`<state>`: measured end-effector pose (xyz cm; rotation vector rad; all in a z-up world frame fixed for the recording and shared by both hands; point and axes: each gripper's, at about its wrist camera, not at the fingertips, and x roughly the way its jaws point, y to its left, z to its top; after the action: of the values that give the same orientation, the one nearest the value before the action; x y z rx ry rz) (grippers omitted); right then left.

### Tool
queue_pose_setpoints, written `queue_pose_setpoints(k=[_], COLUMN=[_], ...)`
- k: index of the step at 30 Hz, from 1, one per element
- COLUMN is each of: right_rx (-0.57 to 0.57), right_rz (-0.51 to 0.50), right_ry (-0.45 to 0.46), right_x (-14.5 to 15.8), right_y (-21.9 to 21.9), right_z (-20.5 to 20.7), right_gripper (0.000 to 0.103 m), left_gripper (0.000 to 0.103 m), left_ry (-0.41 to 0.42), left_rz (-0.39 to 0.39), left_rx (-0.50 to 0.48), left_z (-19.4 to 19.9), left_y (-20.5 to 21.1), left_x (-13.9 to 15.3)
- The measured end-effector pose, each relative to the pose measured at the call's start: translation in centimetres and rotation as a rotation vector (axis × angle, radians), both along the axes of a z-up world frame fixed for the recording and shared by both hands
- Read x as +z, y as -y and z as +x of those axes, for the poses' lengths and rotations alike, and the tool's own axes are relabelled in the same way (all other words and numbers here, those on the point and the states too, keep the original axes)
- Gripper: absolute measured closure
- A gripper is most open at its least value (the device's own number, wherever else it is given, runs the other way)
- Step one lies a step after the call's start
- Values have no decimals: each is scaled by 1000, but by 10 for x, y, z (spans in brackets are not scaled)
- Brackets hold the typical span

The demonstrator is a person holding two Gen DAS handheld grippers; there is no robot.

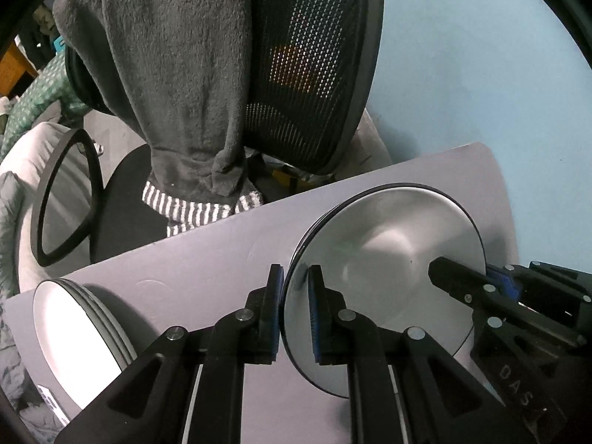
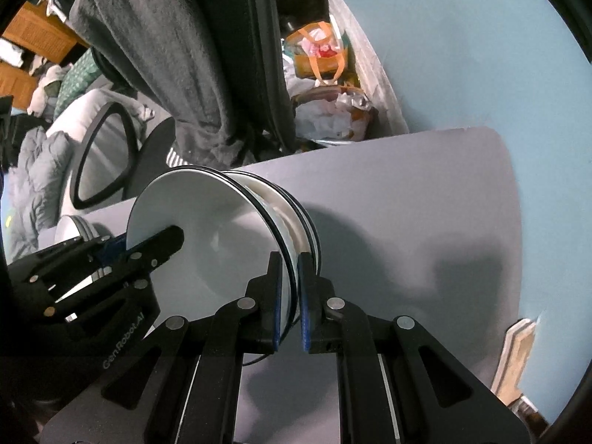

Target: Organize plates and bowls

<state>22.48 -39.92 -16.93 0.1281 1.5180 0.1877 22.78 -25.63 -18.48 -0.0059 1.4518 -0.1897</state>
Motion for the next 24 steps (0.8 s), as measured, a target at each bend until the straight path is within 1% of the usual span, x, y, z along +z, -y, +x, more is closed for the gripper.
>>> queue_pose_setpoints(k=[2,8,10,13,14,19,20,21,23,24], right_rx=[6,2,0,0,-2,-14,-14,-14,-9,-4], right_rz=[-6,-12,-13,-19,-20,-8,-9,-12,-56,-72], right_ry=[0,-2,1,6,8,13,15,20,60,76], right_x=[0,0,1,2,3,6,8,9,17,20], right_y=[-1,-1,-1,-1,0,-1,-1,-2,-4,-5], right_z=[0,0,-1,-2,-2,-3,-3,-4,-6,-6], right_gripper=[92,91,91,91,91,82,78,72,64,62], left_gripper=[92,91,87,76,76,75,74,72,66,65], left_ry=[-1,-6,2,15,23,52,61,71,91,108], left_rz=[4,-5,-14,-16,-17,-24,-25,-26,-31,-35], left_rx=[-1,4,8,6,6,9,12,16,24,31], left_z=[0,1,1,0,-1,-4,-4,-5,-7,-9], left_y=[1,-1,-3,-3,-4,-6,-7,-8,-10,-12], left_x=[0,2,4,8,9,19,21,24,30,34])
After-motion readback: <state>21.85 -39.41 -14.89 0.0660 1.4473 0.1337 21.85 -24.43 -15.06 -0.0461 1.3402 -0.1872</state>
